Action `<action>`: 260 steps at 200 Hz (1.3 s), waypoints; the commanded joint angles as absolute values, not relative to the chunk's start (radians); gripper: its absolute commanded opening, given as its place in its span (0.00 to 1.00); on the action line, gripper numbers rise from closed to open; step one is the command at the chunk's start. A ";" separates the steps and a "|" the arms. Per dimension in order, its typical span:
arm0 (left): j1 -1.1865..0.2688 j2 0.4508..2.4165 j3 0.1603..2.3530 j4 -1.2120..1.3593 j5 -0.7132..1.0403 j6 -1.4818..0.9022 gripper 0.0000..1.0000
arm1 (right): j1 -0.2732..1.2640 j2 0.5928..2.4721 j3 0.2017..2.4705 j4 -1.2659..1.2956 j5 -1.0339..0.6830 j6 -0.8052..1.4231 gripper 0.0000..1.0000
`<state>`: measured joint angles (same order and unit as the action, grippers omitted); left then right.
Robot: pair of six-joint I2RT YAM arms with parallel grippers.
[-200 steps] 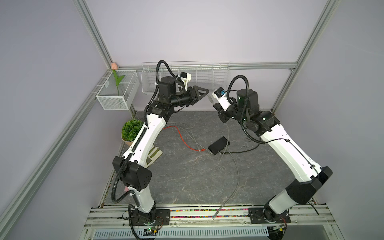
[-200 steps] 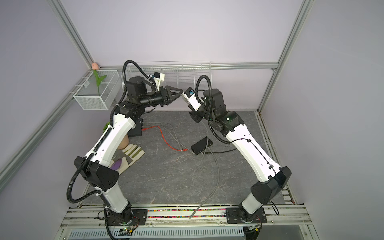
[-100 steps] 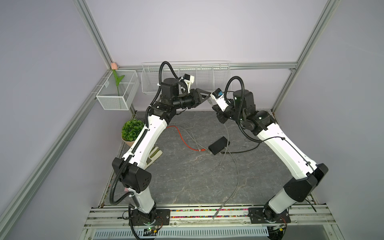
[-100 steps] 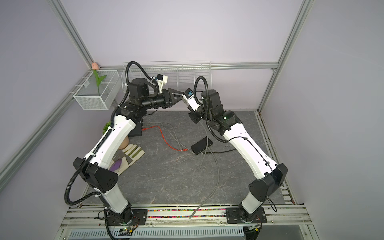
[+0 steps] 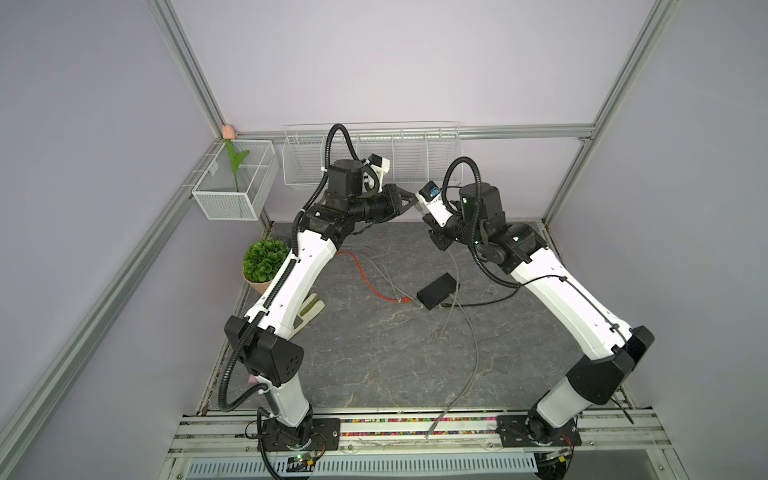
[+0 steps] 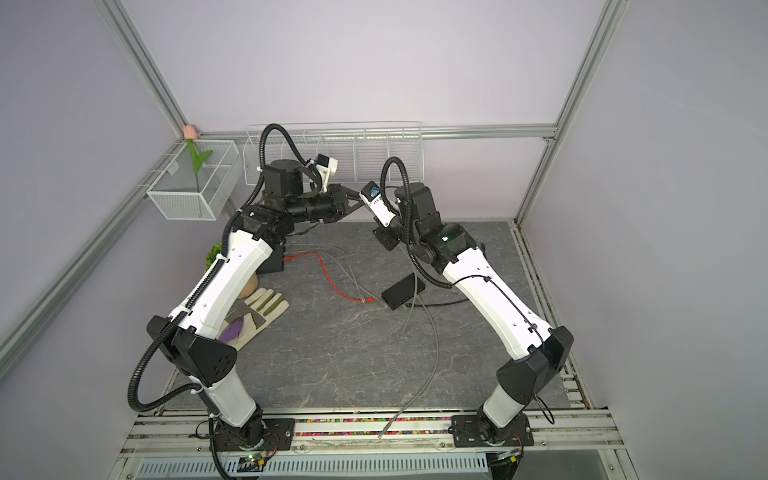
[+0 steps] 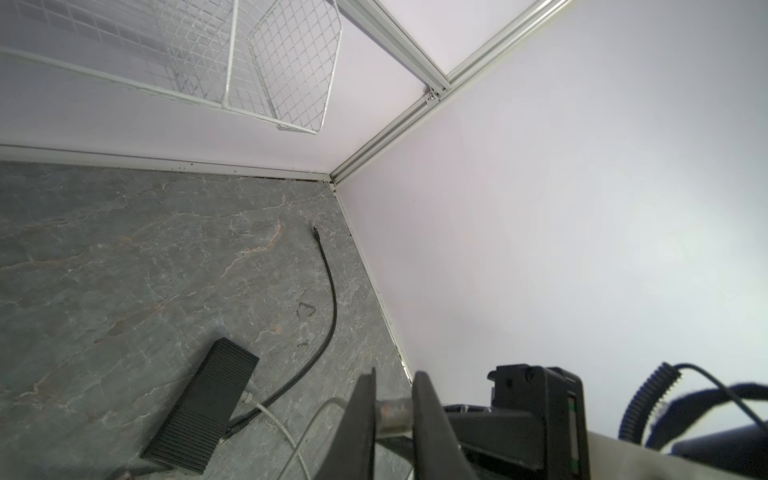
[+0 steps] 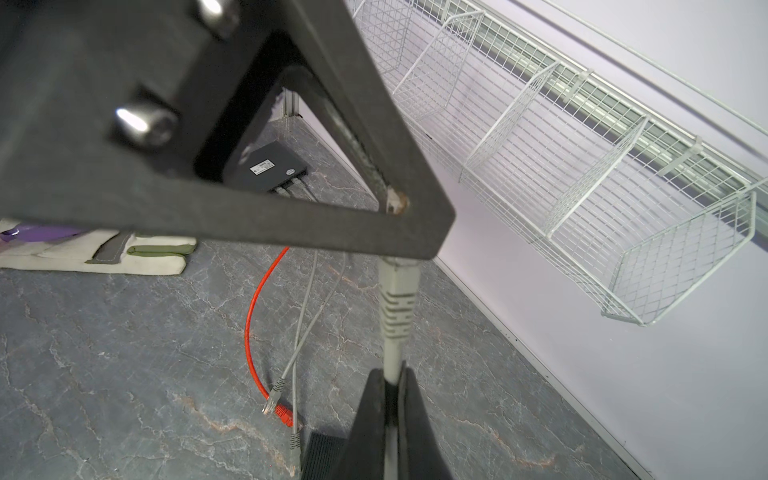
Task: Insert the plug into the switch port
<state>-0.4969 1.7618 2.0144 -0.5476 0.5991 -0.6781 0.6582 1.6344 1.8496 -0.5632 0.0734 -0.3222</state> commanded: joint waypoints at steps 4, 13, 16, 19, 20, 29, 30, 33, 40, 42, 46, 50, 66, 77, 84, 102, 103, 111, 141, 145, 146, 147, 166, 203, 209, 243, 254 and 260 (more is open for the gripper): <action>-0.515 1.756 2.057 -0.586 0.599 -0.630 0.07 | 0.671 1.610 1.831 -0.549 0.102 -0.342 0.14; -0.515 1.756 2.059 -0.584 0.604 -0.623 0.05 | 0.671 1.600 1.824 -0.552 0.095 -0.340 0.22; -0.516 1.755 2.059 -0.583 0.606 -0.622 0.04 | 0.672 1.596 1.823 -0.553 0.091 -0.337 0.26; -0.516 1.755 2.060 -0.583 0.609 -0.619 0.04 | 0.672 1.591 1.821 -0.556 0.082 -0.332 0.32; -0.516 1.756 2.060 -0.583 0.610 -0.617 0.04 | 0.672 1.590 1.821 -0.557 0.079 -0.330 0.34; -0.514 1.757 2.062 -0.580 0.625 -0.605 0.02 | 0.665 1.573 1.827 -0.575 0.025 -0.314 0.53; -0.514 1.757 2.062 -0.580 0.626 -0.604 0.01 | 0.664 1.572 1.829 -0.578 0.017 -0.313 0.55; -0.513 1.758 2.062 -0.579 0.632 -0.600 0.01 | 0.661 1.566 1.835 -0.587 -0.006 -0.307 0.59; -0.509 1.755 2.062 -0.574 0.649 -0.590 0.00 | 0.650 1.557 1.859 -0.624 -0.066 -0.288 0.64; -0.508 1.756 2.062 -0.572 0.654 -0.587 0.00 | 0.644 1.554 1.868 -0.636 -0.083 -0.282 0.65; -0.504 1.754 2.061 -0.567 0.665 -0.581 0.00 | 0.637 1.550 1.888 -0.659 -0.109 -0.271 0.67; -0.501 1.754 2.058 -0.562 0.677 -0.575 0.00 | 0.628 1.546 1.905 -0.680 -0.127 -0.260 0.69; -0.490 1.747 2.049 -0.541 0.725 -0.538 0.00 | 0.574 1.523 1.962 -0.751 -0.239 -0.241 0.73; -0.485 1.747 2.040 -0.525 0.763 -0.515 0.00 | 0.521 1.503 1.981 -0.770 -0.316 -0.216 0.66; -0.480 1.744 2.027 -0.496 0.795 -0.512 0.00 | 0.477 1.494 1.987 -0.767 -0.371 -0.187 0.63; -0.457 1.730 1.990 -0.398 0.869 -0.548 0.00 | 0.343 1.498 2.011 -0.738 -0.625 -0.058 0.65; -0.455 1.730 1.988 -0.391 0.873 -0.550 0.00 | 0.332 1.499 2.011 -0.733 -0.647 -0.048 0.66; -0.442 1.725 1.986 -0.355 0.901 -0.573 0.00 | 0.269 1.511 1.999 -0.669 -0.815 0.035 0.68; -0.420 1.718 2.007 -0.278 0.979 -0.630 0.00 | 0.212 1.574 1.979 -0.483 -1.098 0.236 0.69; -0.420 1.717 2.003 -0.267 0.989 -0.641 0.00 | 0.212 1.583 1.975 -0.451 -1.136 0.268 0.69; -0.420 1.717 2.002 -0.263 0.992 -0.643 0.00 | 0.212 1.587 1.974 -0.442 -1.144 0.278 0.69; -0.420 1.717 2.001 -0.258 0.994 -0.647 0.00 | 0.212 1.589 1.973 -0.433 -1.151 0.286 0.69; -0.420 1.704 1.965 -0.212 1.025 -0.683 0.00 | 0.212 1.643 1.978 -0.372 -1.222 0.380 0.65; -0.422 1.693 1.918 -0.091 1.074 -0.786 0.00 | 0.234 1.700 1.963 -0.309 -1.252 0.433 0.60; -0.424 1.691 1.917 -0.090 1.075 -0.787 0.00 | 0.240 1.711 1.967 -0.299 -1.260 0.443 0.58; -0.441 1.692 1.923 -0.088 1.090 -0.798 0.00 | 0.280 1.760 2.015 -0.344 -1.286 0.427 0.55; -0.444 1.691 1.923 -0.094 1.093 -0.797 0.00 | 0.291 1.768 2.022 -0.353 -1.286 0.419 0.52; -0.447 1.691 1.925 -0.099 1.094 -0.794 0.00 | 0.296 1.772 2.023 -0.354 -1.284 0.418 0.50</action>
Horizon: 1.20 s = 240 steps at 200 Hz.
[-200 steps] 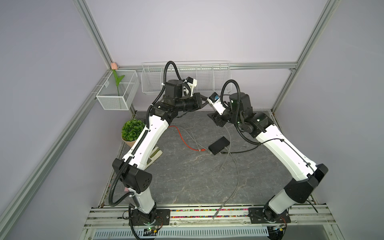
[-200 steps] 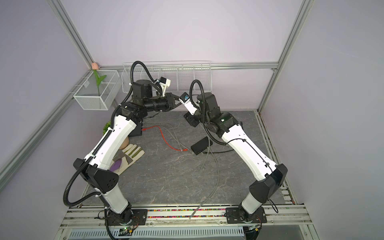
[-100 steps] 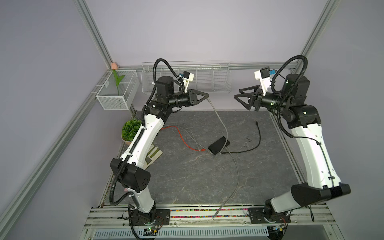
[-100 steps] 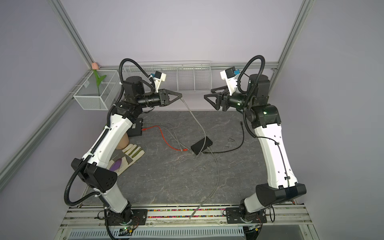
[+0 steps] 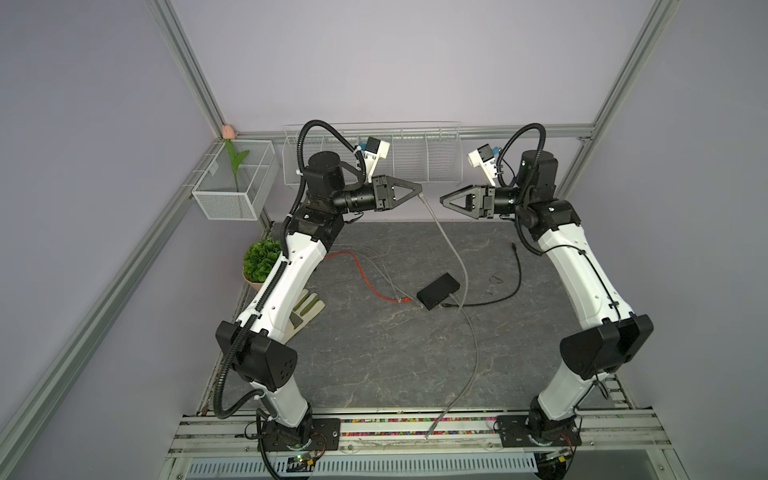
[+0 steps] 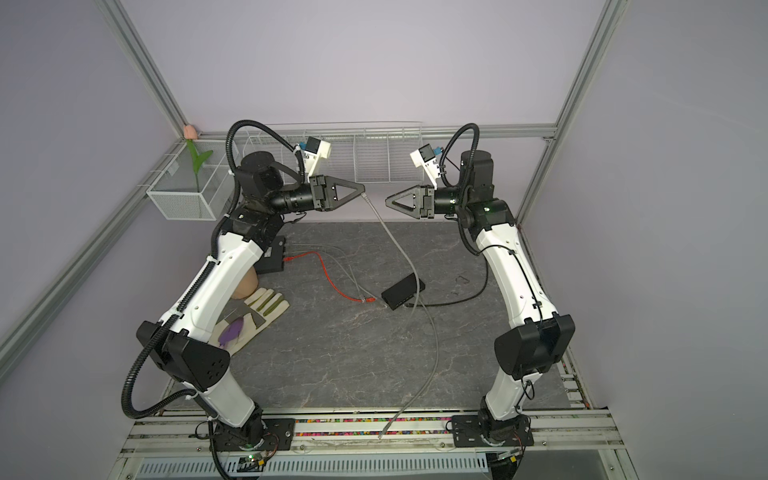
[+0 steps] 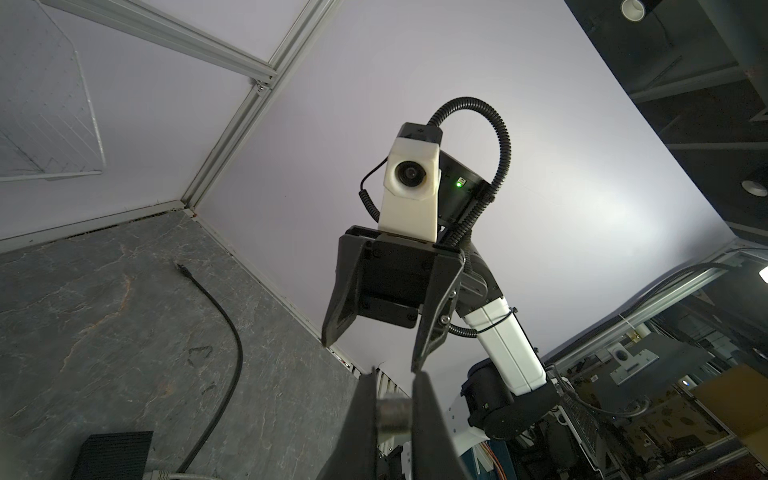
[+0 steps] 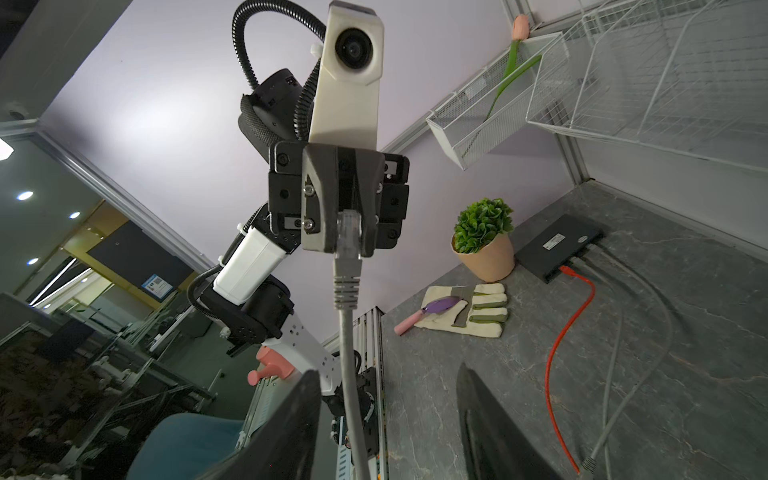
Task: Insert the plug into the switch port
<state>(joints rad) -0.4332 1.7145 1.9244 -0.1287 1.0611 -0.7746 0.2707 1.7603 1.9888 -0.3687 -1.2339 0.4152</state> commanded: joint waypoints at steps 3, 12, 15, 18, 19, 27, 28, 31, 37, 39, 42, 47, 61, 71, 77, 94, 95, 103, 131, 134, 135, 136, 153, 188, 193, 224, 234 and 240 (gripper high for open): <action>-0.449 1.692 1.926 -0.103 1.094 -0.791 0.00 | 0.297 1.773 2.025 -0.353 -1.284 0.417 0.49; -0.451 1.693 1.927 -0.111 1.098 -0.787 0.00 | 0.304 1.780 2.032 -0.349 -1.288 0.422 0.49; -0.451 1.692 1.926 -0.114 1.098 -0.786 0.00 | 0.305 1.782 2.036 -0.347 -1.291 0.426 0.48; -0.453 1.693 1.926 -0.116 1.098 -0.784 0.00 | 0.308 1.785 2.040 -0.345 -1.293 0.429 0.48; -0.453 1.693 1.926 -0.116 1.098 -0.785 0.00 | 0.308 1.785 2.042 -0.345 -1.293 0.429 0.48; -0.454 1.693 1.924 -0.121 1.100 -0.780 0.00 | 0.311 1.791 2.050 -0.346 -1.297 0.432 0.47; -0.454 1.693 1.925 -0.122 1.100 -0.780 0.00 | 0.310 1.791 2.050 -0.346 -1.297 0.432 0.47; -0.454 1.692 1.925 -0.125 1.099 -0.778 0.00 | 0.311 1.791 2.052 -0.345 -1.297 0.435 0.46; -0.454 1.693 1.925 -0.126 1.100 -0.776 0.00 | 0.312 1.790 2.054 -0.345 -1.298 0.436 0.46; -0.455 1.692 1.925 -0.127 1.100 -0.776 0.00 | 0.313 1.789 2.054 -0.344 -1.298 0.436 0.46; -0.455 1.691 1.925 -0.128 1.100 -0.775 0.00 | 0.313 1.789 2.055 -0.344 -1.299 0.436 0.46; -0.454 1.691 1.925 -0.128 1.100 -0.775 0.00 | 0.316 1.789 2.057 -0.344 -1.299 0.437 0.45; -0.457 1.691 1.925 -0.134 1.100 -0.772 0.00 | 0.320 1.793 2.063 -0.330 -1.311 0.454 0.44; -0.461 1.693 1.925 -0.142 1.100 -0.765 0.00 | 0.325 1.797 2.068 -0.327 -1.318 0.460 0.43; -0.463 1.692 1.925 -0.146 1.101 -0.761 0.00 | 0.329 1.798 2.069 -0.327 -1.322 0.462 0.43; -0.465 1.692 1.923 -0.150 1.101 -0.757 0.00 | 0.338 1.802 2.070 -0.328 -1.322 0.464 0.43; -0.465 1.692 1.924 -0.151 1.101 -0.757 0.00 | 0.338 1.802 2.071 -0.328 -1.322 0.464 0.43; -0.467 1.693 1.925 -0.154 1.101 -0.754 0.00 | 0.342 1.805 2.074 -0.331 -1.326 0.465 0.43; -0.466 1.691 1.921 -0.182 1.097 -0.729 0.00 | 0.350 1.815 2.085 -0.336 -1.325 0.468 0.40; -0.467 1.690 1.921 -0.182 1.098 -0.730 0.00 | 0.352 1.816 2.086 -0.336 -1.324 0.469 0.39; -0.468 1.690 1.920 -0.183 1.097 -0.729 0.00 | 0.352 1.816 2.086 -0.336 -1.325 0.469 0.39; -0.468 1.690 1.919 -0.183 1.098 -0.729 0.00 | 0.353 1.816 2.086 -0.337 -1.324 0.468 0.39; -0.468 1.687 1.918 -0.193 1.097 -0.724 0.00 | 0.354 1.816 2.086 -0.341 -1.318 0.464 0.28; -0.468 1.684 1.919 -0.211 1.100 -0.709 0.00 | 0.360 1.815 2.085 -0.369 -1.316 0.445 0.14; -0.469 1.683 1.918 -0.210 1.101 -0.709 0.00 | 0.362 1.813 2.086 -0.374 -1.315 0.440 0.12; -0.462 1.687 1.926 -0.212 1.085 -0.715 0.20 | 0.355 1.803 2.098 -0.465 -1.264 0.366 0.07; -0.448 1.691 1.929 -0.219 1.066 -0.718 0.39 | 0.340 1.798 2.120 -0.580 -1.201 0.295 0.07; -0.436 1.693 1.932 -0.219 1.049 -0.724 0.43 | 0.330 1.799 2.146 -0.677 -1.159 0.224 0.07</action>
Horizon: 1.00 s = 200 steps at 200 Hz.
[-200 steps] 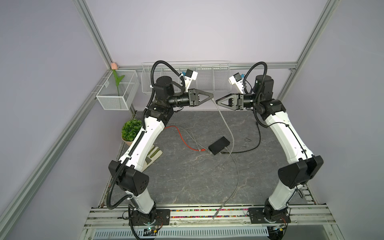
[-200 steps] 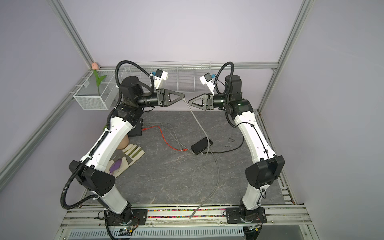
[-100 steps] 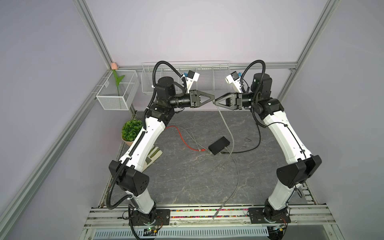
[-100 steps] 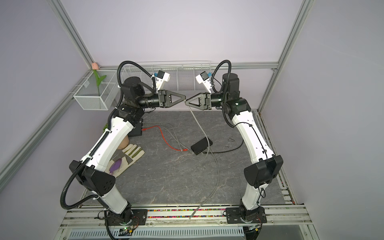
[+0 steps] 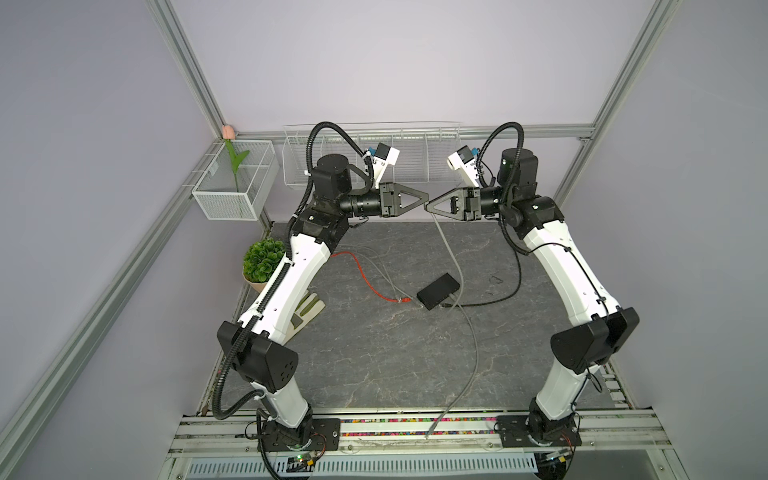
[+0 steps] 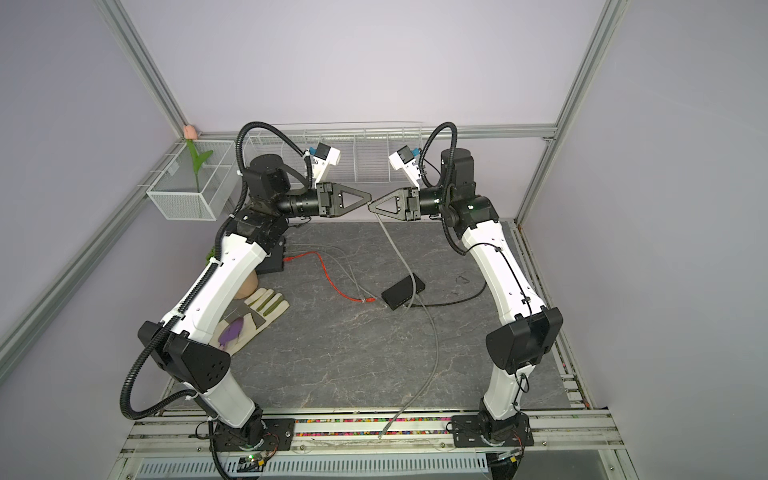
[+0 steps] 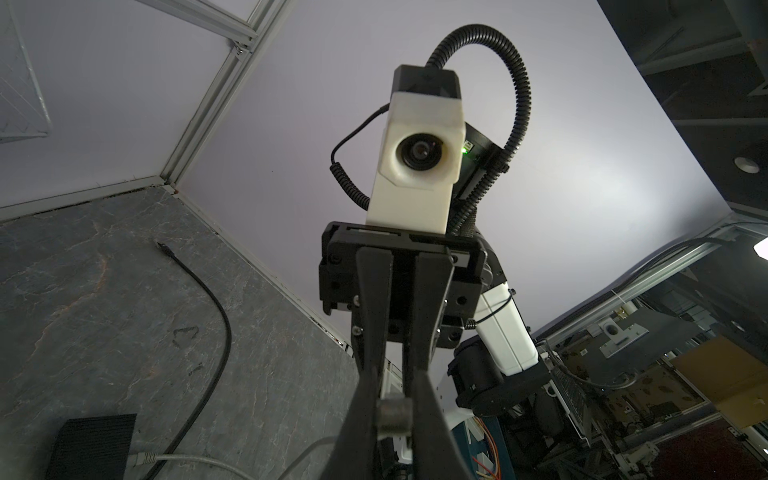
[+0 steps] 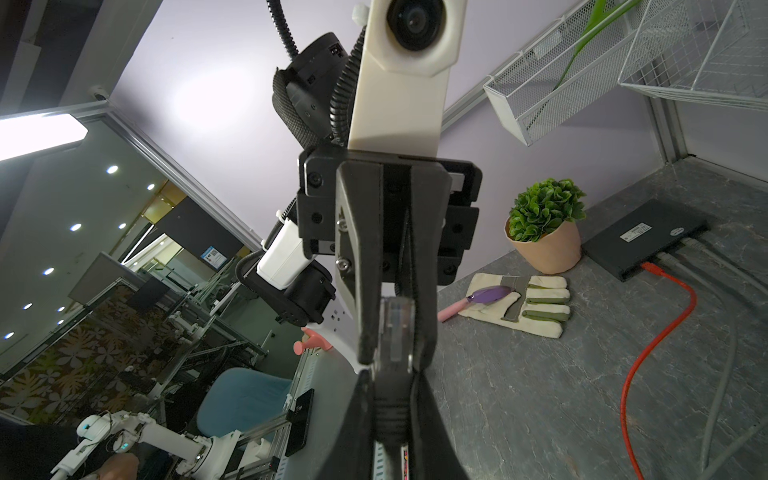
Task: Insert the plug into the switch port
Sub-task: 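Lower the left gripper onto the black switch while right brings plug to its port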
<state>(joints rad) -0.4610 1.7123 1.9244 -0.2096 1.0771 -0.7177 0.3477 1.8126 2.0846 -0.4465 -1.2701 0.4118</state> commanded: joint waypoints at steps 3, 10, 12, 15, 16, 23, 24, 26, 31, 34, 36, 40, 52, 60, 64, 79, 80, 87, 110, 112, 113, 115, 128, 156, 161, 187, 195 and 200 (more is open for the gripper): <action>-0.429 1.694 1.933 -0.219 1.043 -0.726 0.44 | 0.323 1.800 2.161 -0.725 -1.131 0.187 0.07; -0.411 1.697 1.934 -0.221 1.020 -0.729 0.47 | 0.307 1.805 2.222 -0.878 -1.048 0.089 0.07; -0.405 1.698 1.933 -0.224 1.012 -0.727 0.47 | 0.303 1.806 2.242 -0.922 -1.018 0.063 0.07; -0.398 1.697 1.936 -0.230 1.002 -0.723 0.48 | 0.295 1.810 2.273 -0.992 -0.976 0.029 0.07; -0.396 1.698 1.937 -0.233 0.999 -0.721 0.48 | 0.292 1.812 2.285 -1.015 -0.963 0.015 0.07; -0.384 1.698 1.940 -0.254 0.975 -0.704 0.49 | 0.274 1.824 2.368 -1.145 -0.864 -0.065 0.07; -0.382 1.699 1.940 -0.258 0.971 -0.702 0.49 | 0.271 1.825 2.380 -1.163 -0.849 -0.073 0.07; -0.379 1.698 1.940 -0.264 0.965 -0.695 0.50 | 0.266 1.828 2.398 -1.194 -0.815 -0.087 0.07; -0.374 1.699 1.943 -0.281 0.945 -0.681 0.50 | 0.251 1.825 2.440 -1.243 -0.719 -0.106 0.07; -0.371 1.698 1.944 -0.293 0.933 -0.670 0.50 | 0.240 1.816 2.446 -1.254 -0.665 -0.109 0.07; -0.370 1.699 1.944 -0.300 0.924 -0.665 0.50 | 0.233 1.809 2.445 -1.256 -0.631 -0.111 0.07; -0.367 1.699 1.945 -0.317 0.908 -0.649 0.51 | 0.219 1.785 2.437 -1.252 -0.575 -0.116 0.07; -0.366 1.702 1.945 -0.363 0.866 -0.608 0.51 | 0.213 1.712 2.426 -1.241 -0.318 -0.142 0.07; -0.367 1.707 1.942 -0.384 0.844 -0.594 0.51 | 0.227 1.677 2.440 -1.245 -0.178 -0.188 0.07; -0.367 1.710 1.938 -0.390 0.837 -0.590 0.51 | 0.236 1.666 2.449 -1.247 -0.109 -0.203 0.07; -0.368 1.723 1.912 -0.393 0.819 -0.584 0.51 | 0.250 1.626 2.446 -1.244 -0.013 -0.243 0.07; -0.368 1.724 1.909 -0.394 0.816 -0.584 0.51 | 0.251 1.625 2.444 -1.243 -0.011 -0.243 0.07; -0.370 1.732 1.892 -0.391 0.804 -0.582 0.51 | 0.253 1.619 2.423 -1.251 -0.004 -0.245 0.07; -0.386 1.766 1.864 -0.429 0.767 -0.540 0.51 | 0.275 1.621 2.237 -1.301 -0.001 -0.239 0.07; -0.389 1.769 1.863 -0.434 0.765 -0.536 0.51 | 0.275 1.621 2.213 -1.301 -0.008 -0.237 0.07; -0.390 1.771 1.862 -0.435 0.764 -0.534 0.51 | 0.275 1.620 2.200 -1.300 -0.012 -0.237 0.07; -0.392 1.776 1.857 -0.439 0.762 -0.530 0.51 | 0.276 1.617 2.174 -1.299 -0.020 -0.235 0.07; -0.408 1.804 1.851 -0.484 0.744 -0.490 0.50 | 0.286 1.579 1.968 -1.236 -0.078 -0.219 0.07; -0.450 1.840 1.784 -0.521 0.694 -0.422 0.49 | 0.354 1.476 1.541 -0.975 -0.091 -0.159 0.07; -0.454 1.846 1.769 -0.519 0.688 -0.420 0.49 | 0.368 1.480 1.492 -0.965 -0.090 -0.154 0.07; -0.465 1.857 1.668 -0.450 0.689 -0.448 0.47 | 0.426 1.538 1.359 -0.876 -0.088 -0.121 0.07; -0.469 1.858 1.646 -0.442 0.684 -0.447 0.47 | 0.443 1.554 1.337 -0.852 -0.099 -0.113 0.07; -0.471 1.858 1.632 -0.442 0.679 -0.445 0.47 | 0.454 1.564 1.331 -0.843 -0.103 -0.107 0.07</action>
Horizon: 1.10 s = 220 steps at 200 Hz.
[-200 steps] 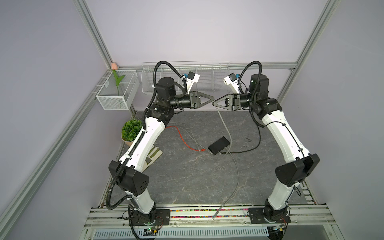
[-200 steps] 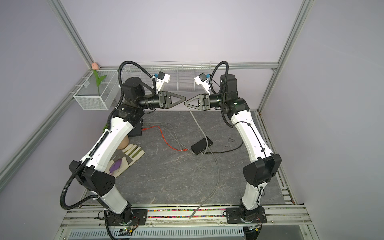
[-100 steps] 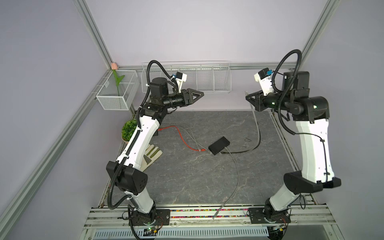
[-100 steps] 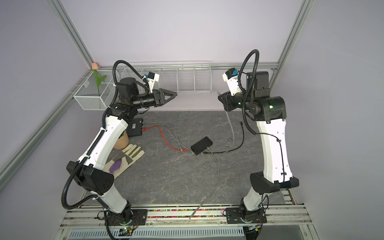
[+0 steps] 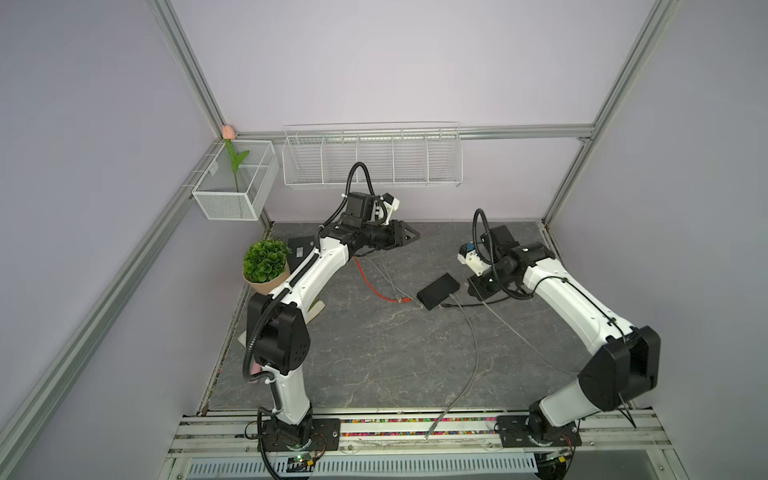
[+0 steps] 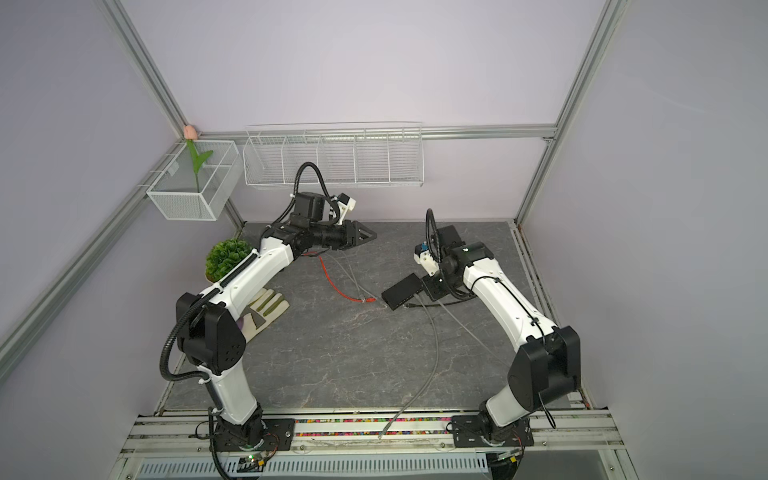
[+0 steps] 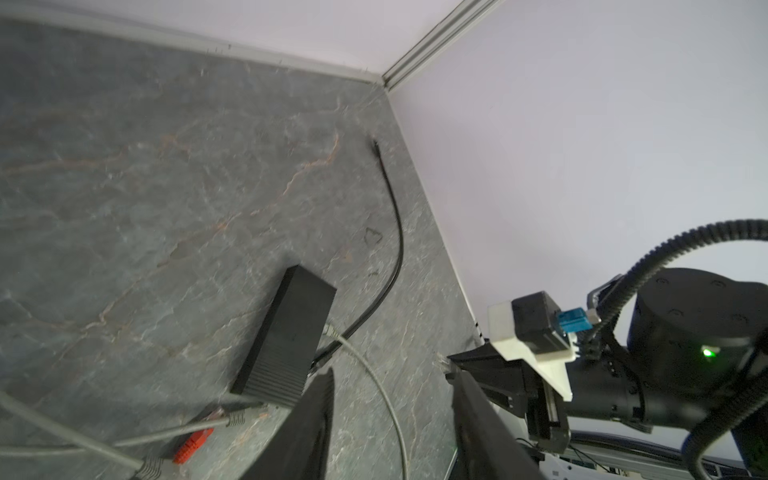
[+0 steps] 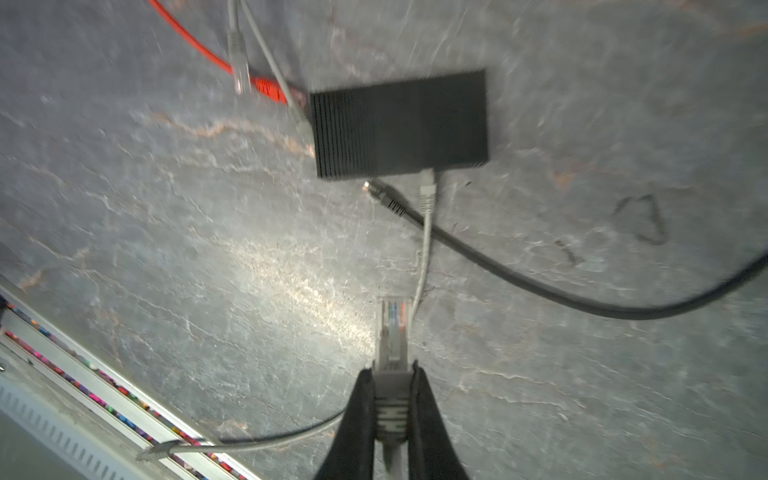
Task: Insert the plug into the switch port
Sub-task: 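Lower the left gripper onto the black switch while right brings plug to its port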
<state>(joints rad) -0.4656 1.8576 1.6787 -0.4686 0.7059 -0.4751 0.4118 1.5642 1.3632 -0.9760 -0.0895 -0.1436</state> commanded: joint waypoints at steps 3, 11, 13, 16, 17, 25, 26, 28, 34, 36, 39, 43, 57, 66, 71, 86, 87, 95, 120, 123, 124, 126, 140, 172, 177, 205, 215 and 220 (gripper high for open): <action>-0.473 1.859 1.625 -0.442 0.677 -0.444 0.47 | 0.460 1.570 1.327 -0.837 -0.108 -0.103 0.07; -0.476 1.863 1.613 -0.451 0.677 -0.439 0.46 | 0.474 1.592 1.320 -0.825 -0.133 -0.099 0.07; -0.476 1.864 1.610 -0.453 0.678 -0.438 0.46 | 0.477 1.600 1.319 -0.823 -0.138 -0.100 0.07; -0.476 1.863 1.604 -0.457 0.677 -0.434 0.45 | 0.480 1.611 1.317 -0.821 -0.150 -0.100 0.07; -0.477 1.864 1.602 -0.458 0.677 -0.433 0.45 | 0.480 1.617 1.316 -0.821 -0.154 -0.100 0.07; -0.479 1.859 1.586 -0.462 0.668 -0.429 0.45 | 0.486 1.659 1.315 -0.821 -0.179 -0.099 0.07; -0.479 1.859 1.584 -0.462 0.667 -0.429 0.45 | 0.486 1.664 1.315 -0.820 -0.183 -0.098 0.07; -0.479 1.858 1.579 -0.461 0.664 -0.428 0.45 | 0.487 1.675 1.312 -0.819 -0.194 -0.097 0.07; -0.479 1.852 1.561 -0.458 0.656 -0.429 0.45 | 0.489 1.710 1.309 -0.811 -0.231 -0.094 0.07; -0.480 1.849 1.555 -0.455 0.653 -0.429 0.45 | 0.490 1.723 1.308 -0.808 -0.243 -0.092 0.07; -0.480 1.847 1.547 -0.452 0.649 -0.430 0.45 | 0.491 1.740 1.307 -0.803 -0.254 -0.087 0.07; -0.479 1.843 1.537 -0.448 0.642 -0.430 0.45 | 0.496 1.762 1.304 -0.792 -0.265 -0.079 0.07; -0.480 1.834 1.513 -0.443 0.628 -0.437 0.45 | 0.509 1.812 1.292 -0.737 -0.256 -0.047 0.07; -0.479 1.832 1.500 -0.439 0.622 -0.444 0.45 | 0.511 1.831 1.287 -0.699 -0.240 -0.019 0.07; -0.480 1.828 1.492 -0.435 0.621 -0.450 0.45 | 0.510 1.840 1.289 -0.685 -0.227 -0.004 0.07; -0.479 1.811 1.462 -0.408 0.620 -0.468 0.45 | 0.512 1.870 1.308 -0.669 -0.188 0.019 0.07; -0.479 1.810 1.461 -0.406 0.620 -0.470 0.45 | 0.512 1.871 1.309 -0.669 -0.184 0.019 0.07; -0.479 1.803 1.448 -0.394 0.616 -0.477 0.45 | 0.512 1.885 1.322 -0.670 -0.174 0.020 0.07; -0.479 1.788 1.429 -0.392 0.612 -0.479 0.45 | 0.512 1.940 1.350 -0.718 -0.167 0.009 0.07; -0.480 1.787 1.427 -0.393 0.611 -0.477 0.45 | 0.512 1.946 1.349 -0.723 -0.168 0.009 0.07; -0.479 1.787 1.427 -0.394 0.611 -0.476 0.45 | 0.512 1.948 1.350 -0.724 -0.168 0.009 0.07; -0.479 1.787 1.426 -0.395 0.609 -0.475 0.45 | 0.512 1.951 1.349 -0.726 -0.169 0.009 0.07; -0.479 1.782 1.420 -0.399 0.608 -0.471 0.45 | 0.511 1.981 1.343 -0.736 -0.174 0.020 0.07; -0.478 1.781 1.419 -0.407 0.606 -0.466 0.45 | 0.499 2.030 1.345 -0.784 -0.110 0.058 0.07; -0.478 1.783 1.422 -0.410 0.606 -0.464 0.45 | 0.488 2.032 1.345 -0.796 -0.090 0.073 0.07; -0.478 1.784 1.424 -0.408 0.608 -0.463 0.45 | 0.384 1.992 1.308 -0.823 0.002 0.168 0.07; -0.478 1.786 1.424 -0.409 0.609 -0.463 0.45 | 0.358 1.971 1.302 -0.831 0.043 0.179 0.07; -0.477 1.786 1.424 -0.406 0.610 -0.463 0.45 | 0.347 1.962 1.302 -0.834 0.052 0.176 0.07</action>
